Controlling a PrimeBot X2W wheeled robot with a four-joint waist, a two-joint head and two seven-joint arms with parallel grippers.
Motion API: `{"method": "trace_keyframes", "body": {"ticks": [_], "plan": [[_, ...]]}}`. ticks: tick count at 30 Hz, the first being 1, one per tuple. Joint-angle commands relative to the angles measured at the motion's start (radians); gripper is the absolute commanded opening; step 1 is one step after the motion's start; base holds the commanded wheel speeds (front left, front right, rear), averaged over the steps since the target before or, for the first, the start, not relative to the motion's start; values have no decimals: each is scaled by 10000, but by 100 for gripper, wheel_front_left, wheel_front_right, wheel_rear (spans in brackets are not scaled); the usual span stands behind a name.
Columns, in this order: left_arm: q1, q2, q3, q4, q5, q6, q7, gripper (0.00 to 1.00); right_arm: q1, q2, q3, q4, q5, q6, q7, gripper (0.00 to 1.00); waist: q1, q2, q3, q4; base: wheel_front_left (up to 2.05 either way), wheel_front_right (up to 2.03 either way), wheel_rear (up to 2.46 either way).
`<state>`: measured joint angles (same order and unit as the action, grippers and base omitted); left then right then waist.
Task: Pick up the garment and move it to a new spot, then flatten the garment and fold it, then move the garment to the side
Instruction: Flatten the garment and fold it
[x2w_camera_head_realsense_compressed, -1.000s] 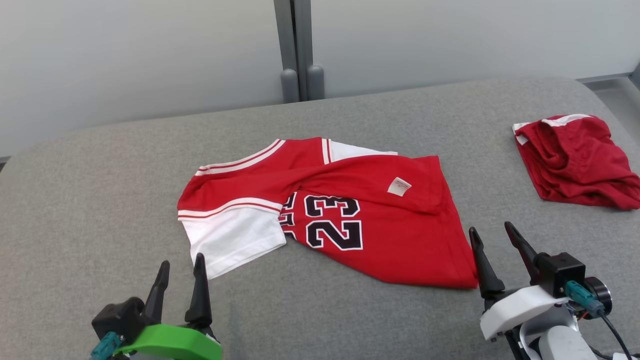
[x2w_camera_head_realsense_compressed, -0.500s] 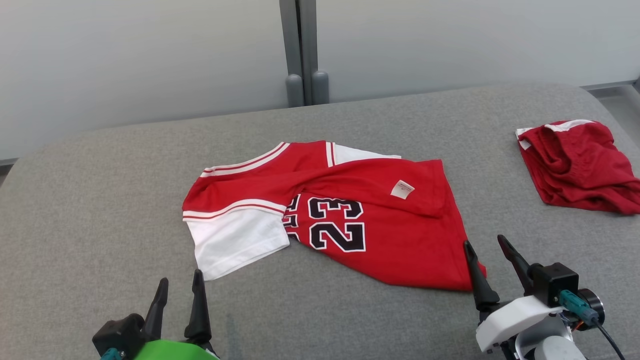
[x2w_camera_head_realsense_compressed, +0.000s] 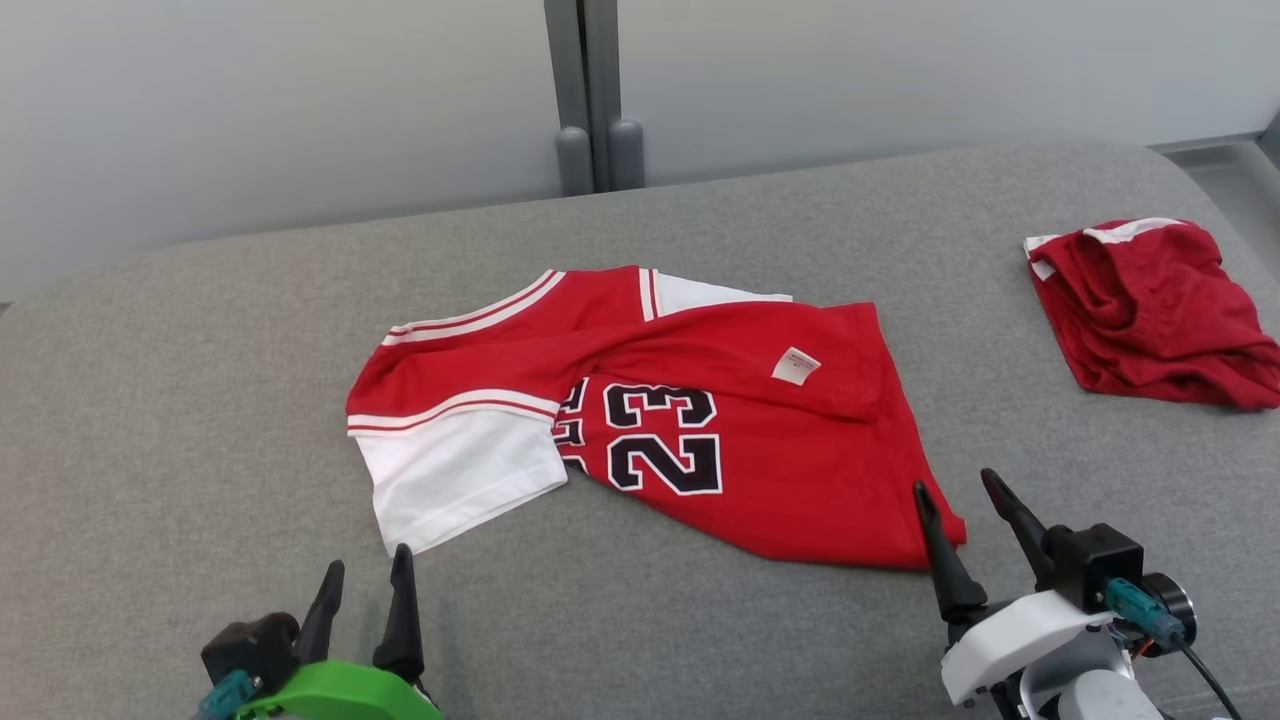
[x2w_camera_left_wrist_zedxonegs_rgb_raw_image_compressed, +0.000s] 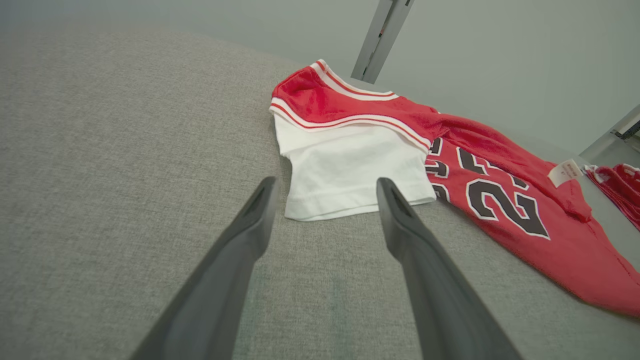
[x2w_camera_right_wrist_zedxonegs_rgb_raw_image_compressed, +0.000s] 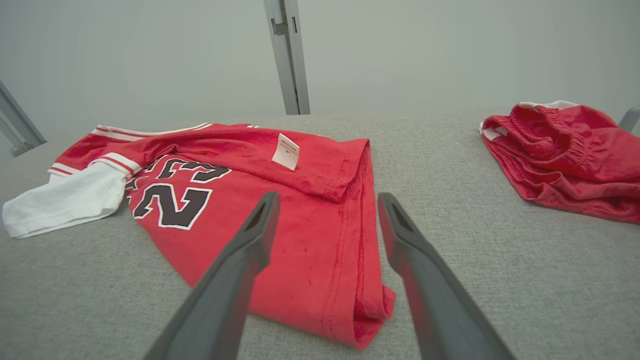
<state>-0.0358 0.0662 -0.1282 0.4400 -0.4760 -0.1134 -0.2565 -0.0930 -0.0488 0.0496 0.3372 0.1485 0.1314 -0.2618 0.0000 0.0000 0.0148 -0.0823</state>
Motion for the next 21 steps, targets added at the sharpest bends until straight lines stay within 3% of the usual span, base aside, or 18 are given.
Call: {"method": "trace_keyframes", "body": {"ticks": [1,15,16,18,21], "plan": [[-366,135,39,263,-65,-31,20,100,-104,-34,39,5,-40,-16,-45,100,0,0,221,-153,0,0,0],[-2529,399,-220,2842,-685,-184,81,100,-872,-34,121,-19,-312,-16,-45,100,0,0,1561,-617,0,0,0],[-2673,395,-246,2980,-736,-183,61,87,-967,-34,130,22,-311,-16,-45,100,0,0,1664,-608,0,0,0],[-2900,405,-333,3167,-813,-184,23,40,-1159,-34,115,120,-341,-16,-45,100,0,0,1807,-563,0,0,0],[-3071,371,-615,3262,-976,-191,8,0,-1504,-34,91,404,-302,-16,-45,100,0,0,1958,-448,0,0,0]]}}
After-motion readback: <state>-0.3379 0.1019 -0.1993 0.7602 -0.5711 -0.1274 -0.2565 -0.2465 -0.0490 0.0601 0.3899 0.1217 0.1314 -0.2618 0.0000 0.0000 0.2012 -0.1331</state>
